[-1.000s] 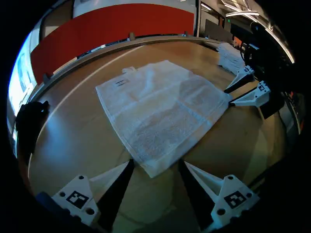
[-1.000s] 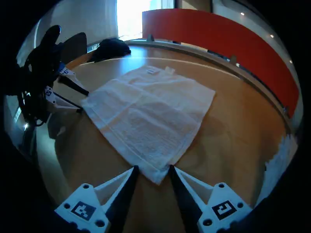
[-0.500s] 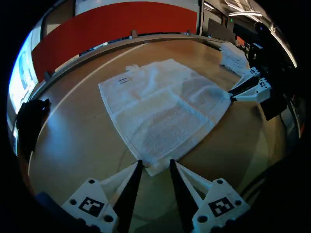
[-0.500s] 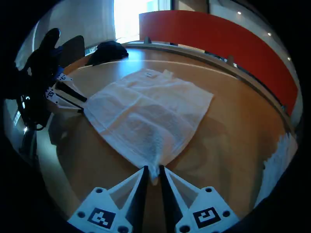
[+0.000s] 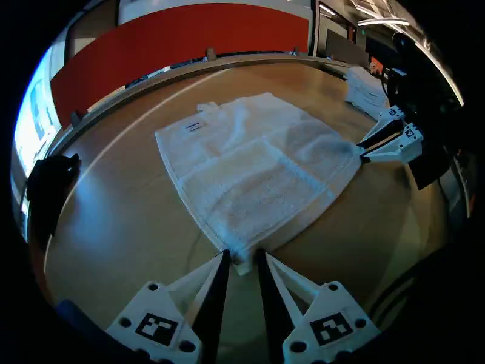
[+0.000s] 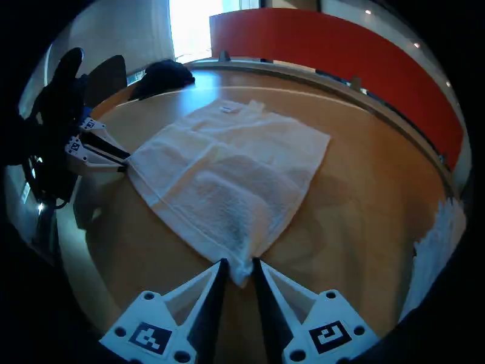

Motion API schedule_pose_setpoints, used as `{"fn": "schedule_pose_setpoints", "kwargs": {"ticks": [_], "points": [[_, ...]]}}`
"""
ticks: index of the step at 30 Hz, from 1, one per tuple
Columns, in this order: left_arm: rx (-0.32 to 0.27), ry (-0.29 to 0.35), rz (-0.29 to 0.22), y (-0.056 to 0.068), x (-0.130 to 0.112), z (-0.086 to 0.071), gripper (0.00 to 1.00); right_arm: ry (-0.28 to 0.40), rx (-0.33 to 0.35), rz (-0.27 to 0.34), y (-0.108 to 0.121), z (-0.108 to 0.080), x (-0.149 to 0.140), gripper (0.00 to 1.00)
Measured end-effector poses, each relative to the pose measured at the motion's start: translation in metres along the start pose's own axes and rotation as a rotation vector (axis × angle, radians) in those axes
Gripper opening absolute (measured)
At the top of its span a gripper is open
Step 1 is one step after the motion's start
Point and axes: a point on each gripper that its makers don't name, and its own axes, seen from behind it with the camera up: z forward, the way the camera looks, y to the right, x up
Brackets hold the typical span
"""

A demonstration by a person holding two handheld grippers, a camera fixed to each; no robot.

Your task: Fold towel

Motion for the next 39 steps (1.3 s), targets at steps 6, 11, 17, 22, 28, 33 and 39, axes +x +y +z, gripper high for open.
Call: {"fn": "schedule_pose_setpoints", "kwargs": {"ticks": [6,11,17,22,28,33,39], "points": [[0.001,0.003,0.001,0.001,0.000,0.000,0.32,-0.001,0.018,0.020,0.001,-0.002,-0.001,0.32],[0.000,0.001,0.000,0.001,0.000,0.000,0.31,-0.004,0.019,0.005,0.001,-0.001,-0.002,0.30],[0.003,0.001,0.019,0.005,0.001,0.001,0.17,-0.005,0.028,0.012,-0.002,-0.001,0.000,0.13],[0.012,0.000,0.020,0.006,0.002,0.001,0.14,-0.004,0.019,0.001,-0.003,0.000,0.001,0.09],[0.003,-0.018,-0.015,0.005,0.002,0.000,0.12,0.000,0.021,-0.016,-0.005,-0.004,0.004,0.08],[-0.002,-0.016,-0.034,0.004,0.008,-0.005,0.12,0.018,0.016,-0.018,-0.006,-0.011,0.013,0.08],[0.001,0.000,-0.068,0.002,0.023,-0.018,0.12,0.068,0.012,0.007,-0.004,-0.027,0.035,0.08]]}}
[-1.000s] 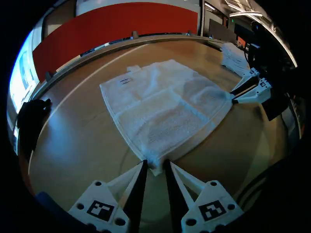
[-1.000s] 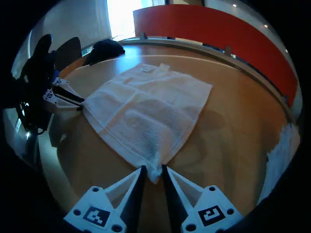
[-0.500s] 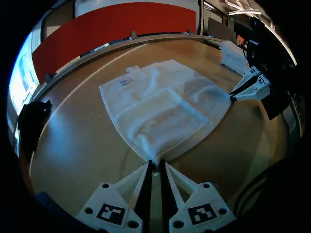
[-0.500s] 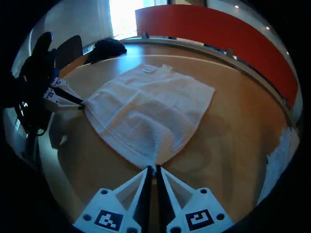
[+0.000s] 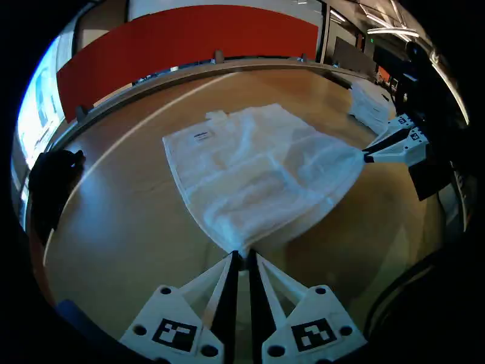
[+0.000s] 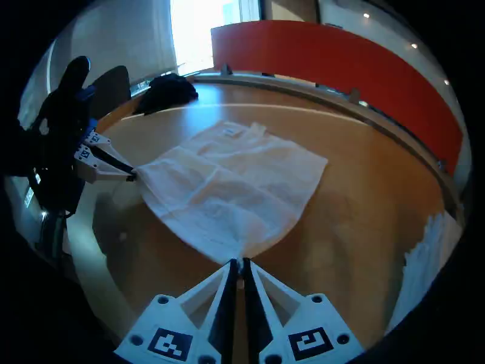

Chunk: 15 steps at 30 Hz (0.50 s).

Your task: Fold towel

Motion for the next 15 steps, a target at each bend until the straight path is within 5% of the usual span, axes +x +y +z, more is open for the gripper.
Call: {"fn": "schedule_pose_setpoints", "kwargs": {"ticks": [15], "points": [[0.000,0.039,-0.034,0.005,0.045,-0.050,0.12,0.115,-0.009,0.016,-0.004,-0.053,0.056,0.08]]}}
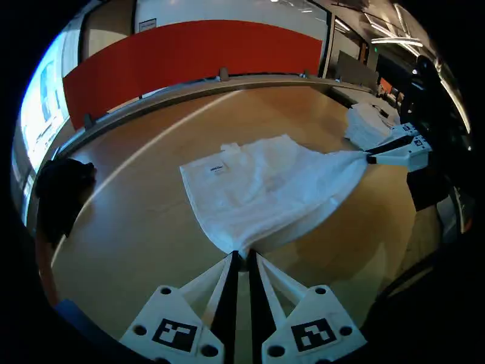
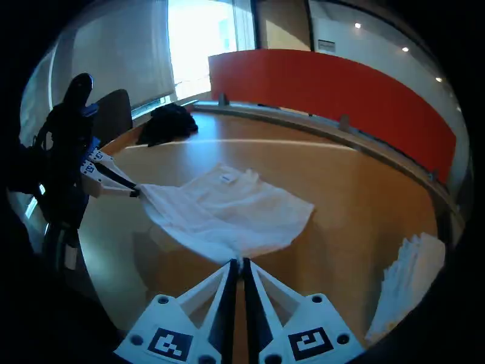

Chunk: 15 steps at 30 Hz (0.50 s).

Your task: Fold towel

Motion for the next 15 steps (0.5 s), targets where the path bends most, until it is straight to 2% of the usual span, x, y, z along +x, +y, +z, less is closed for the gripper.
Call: {"fn": "schedule_pose_setpoints", "kwargs": {"ticks": [8,15], "points": [[-0.009,0.000,-0.014,0.010,0.008,-0.027,0.12,0.024,0.002,0.015,-0.007,-0.023,0.016,0.08],[-0.027,-0.007,-0.030,0.022,0.009,-0.043,0.12,0.028,-0.001,0.023,-0.012,-0.037,0.021,0.08]]}}
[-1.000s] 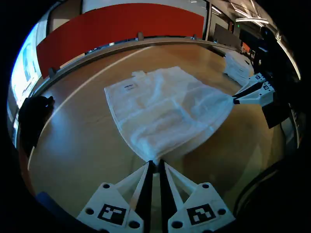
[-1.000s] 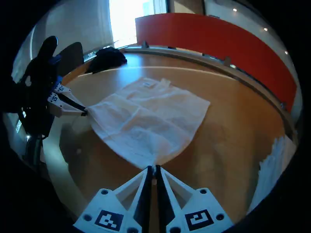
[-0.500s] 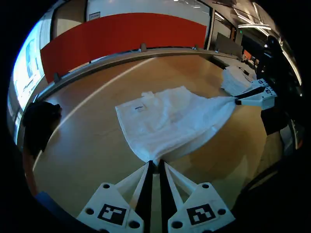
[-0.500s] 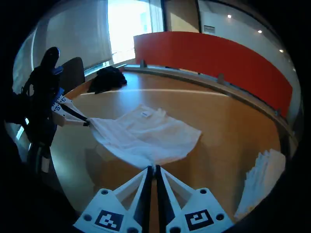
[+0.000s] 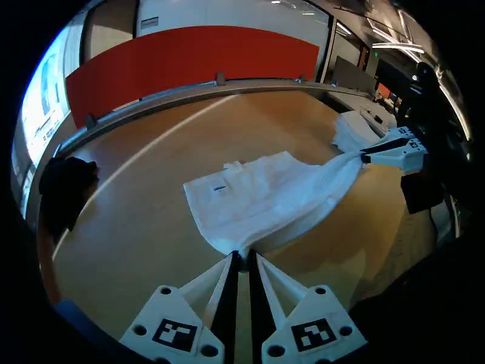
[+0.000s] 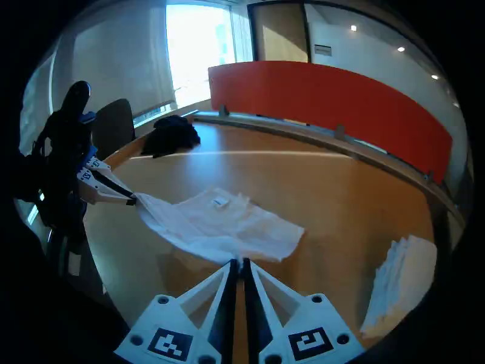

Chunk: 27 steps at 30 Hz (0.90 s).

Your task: Fold towel

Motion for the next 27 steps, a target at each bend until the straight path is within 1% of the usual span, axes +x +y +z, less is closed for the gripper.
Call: {"fn": "schedule_pose_setpoints", "kwargs": {"ticks": [6,12,15,19,27], "points": [[-0.006,-0.001,-0.015,0.007,-0.001,-0.012,0.12,0.005,0.002,0.010,-0.003,-0.009,0.003,0.08],[-0.016,-0.003,-0.042,0.016,-0.004,-0.021,0.12,-0.001,0.005,-0.002,-0.005,-0.015,0.002,0.08],[-0.014,-0.008,-0.051,0.016,-0.007,-0.020,0.12,-0.005,0.007,-0.002,-0.005,-0.014,0.000,0.08],[-0.009,-0.012,-0.050,0.015,-0.009,-0.017,0.12,-0.007,0.010,-0.004,-0.005,-0.012,-0.001,0.08],[0.006,-0.029,-0.053,0.008,-0.009,-0.005,0.12,-0.022,0.011,-0.015,-0.003,-0.004,-0.006,0.08]]}}
